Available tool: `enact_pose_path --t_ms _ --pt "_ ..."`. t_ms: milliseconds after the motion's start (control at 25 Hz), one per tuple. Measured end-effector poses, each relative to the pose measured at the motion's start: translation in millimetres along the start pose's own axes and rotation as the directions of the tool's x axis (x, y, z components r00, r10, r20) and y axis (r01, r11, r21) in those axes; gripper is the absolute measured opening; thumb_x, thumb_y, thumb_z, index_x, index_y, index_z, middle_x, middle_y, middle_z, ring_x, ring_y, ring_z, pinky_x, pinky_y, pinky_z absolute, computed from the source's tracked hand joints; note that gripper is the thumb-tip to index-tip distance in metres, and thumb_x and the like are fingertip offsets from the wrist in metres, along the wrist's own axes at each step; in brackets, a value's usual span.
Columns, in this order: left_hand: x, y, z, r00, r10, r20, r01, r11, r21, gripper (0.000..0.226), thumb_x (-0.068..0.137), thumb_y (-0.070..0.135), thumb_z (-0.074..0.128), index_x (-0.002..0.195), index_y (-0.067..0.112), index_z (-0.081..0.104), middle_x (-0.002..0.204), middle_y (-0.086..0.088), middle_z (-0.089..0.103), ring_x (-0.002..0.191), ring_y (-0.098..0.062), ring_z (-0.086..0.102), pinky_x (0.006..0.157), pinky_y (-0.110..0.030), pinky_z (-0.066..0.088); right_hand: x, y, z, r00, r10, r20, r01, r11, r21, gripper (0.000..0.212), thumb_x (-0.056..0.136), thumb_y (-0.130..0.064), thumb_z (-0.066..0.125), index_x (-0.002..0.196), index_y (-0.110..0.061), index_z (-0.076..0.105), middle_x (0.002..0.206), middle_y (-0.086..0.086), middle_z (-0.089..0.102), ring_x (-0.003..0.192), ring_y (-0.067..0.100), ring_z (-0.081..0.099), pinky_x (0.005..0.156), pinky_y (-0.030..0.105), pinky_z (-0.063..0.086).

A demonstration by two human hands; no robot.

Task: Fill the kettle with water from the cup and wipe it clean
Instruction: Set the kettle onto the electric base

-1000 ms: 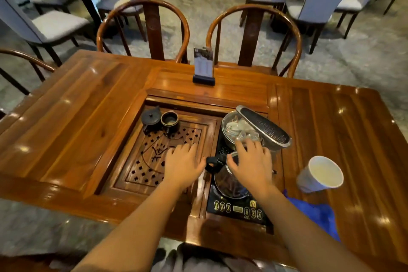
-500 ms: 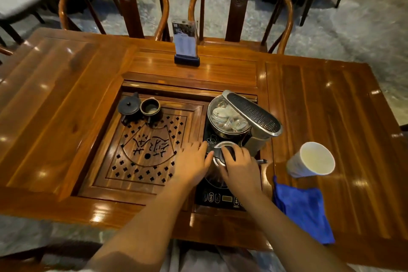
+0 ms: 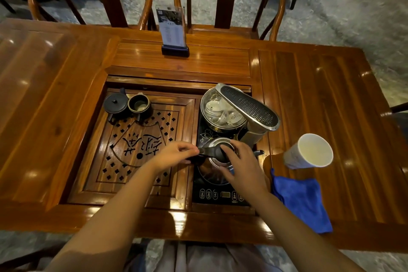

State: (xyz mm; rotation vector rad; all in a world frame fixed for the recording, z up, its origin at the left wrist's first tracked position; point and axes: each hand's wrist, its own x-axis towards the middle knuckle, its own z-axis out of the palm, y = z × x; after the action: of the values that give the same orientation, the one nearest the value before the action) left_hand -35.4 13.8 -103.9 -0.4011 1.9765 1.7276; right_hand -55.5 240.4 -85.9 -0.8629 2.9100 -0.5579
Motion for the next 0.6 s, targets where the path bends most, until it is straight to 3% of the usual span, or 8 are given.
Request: enact_pose_path --t_ms 120,200,360,440,600 --pt "4 2 -6 0.997 -0.042 0.067 0.048 0.996 -0.077 0.027 0.084 0.019 0.062 0.105 0.004 0.066 0.111 -0.013 0.066 0.101 -0.02 0.064 0.082 -0.027 0.053 -4 5 -3 0.997 0.073 0.028 -0.075 0.991 0.107 0.063 0.072 -0.026 0.078 0.128 -0.015 0.051 0.135 0.013 0.046 0.127 0.028 0.039 0.1 0.038 0.037" --pt "7 2 -11 0.99 -0.058 0.131 0.074 0.99 -0.117 0.027 0.084 0.018 0.062 0.106 0.002 0.066 0.112 -0.015 0.066 0.102 -0.022 0.064 0.086 -0.031 0.052 -5 3 -8 0.994 0.101 0.033 -0.105 0.973 0.205 0.066 0.072 -0.021 0.078 0.131 -0.015 0.049 0.141 0.01 0.041 0.131 0.025 0.036 0.102 0.037 0.038" --pt "10 -2 -17 0.979 -0.07 0.193 0.098 0.985 -0.139 0.03 0.085 0.013 0.059 0.113 0.005 0.063 0.115 -0.013 0.065 0.106 -0.022 0.063 0.09 -0.034 0.051 1 -13 -23 0.991 -0.075 -0.11 0.094 0.979 0.178 0.066 0.07 -0.022 0.08 0.128 -0.019 0.048 0.141 0.007 0.044 0.131 0.021 0.034 0.101 0.036 0.037" --pt "11 -5 -18 0.979 -0.054 0.198 0.085 0.985 -0.153 0.03 0.085 0.011 0.059 0.115 0.006 0.062 0.116 -0.012 0.065 0.107 -0.022 0.062 0.091 -0.035 0.05 8 -25 -30 0.98 -0.167 -0.106 0.18 0.975 0.13 0.068 0.072 -0.027 0.078 0.131 -0.02 0.045 0.142 0.005 0.044 0.134 0.019 0.03 0.106 0.041 0.03" --pt "12 -11 -18 0.985 -0.038 0.166 0.068 0.981 -0.179 0.03 0.085 0.012 0.061 0.113 0.004 0.063 0.116 -0.015 0.065 0.106 -0.023 0.062 0.091 -0.039 0.05 24 -46 -39 0.977 -0.211 -0.02 0.212 0.971 0.113 0.073 0.074 -0.031 0.075 0.137 -0.018 0.04 0.144 0.002 0.043 0.137 0.014 0.025 0.111 0.044 0.022"
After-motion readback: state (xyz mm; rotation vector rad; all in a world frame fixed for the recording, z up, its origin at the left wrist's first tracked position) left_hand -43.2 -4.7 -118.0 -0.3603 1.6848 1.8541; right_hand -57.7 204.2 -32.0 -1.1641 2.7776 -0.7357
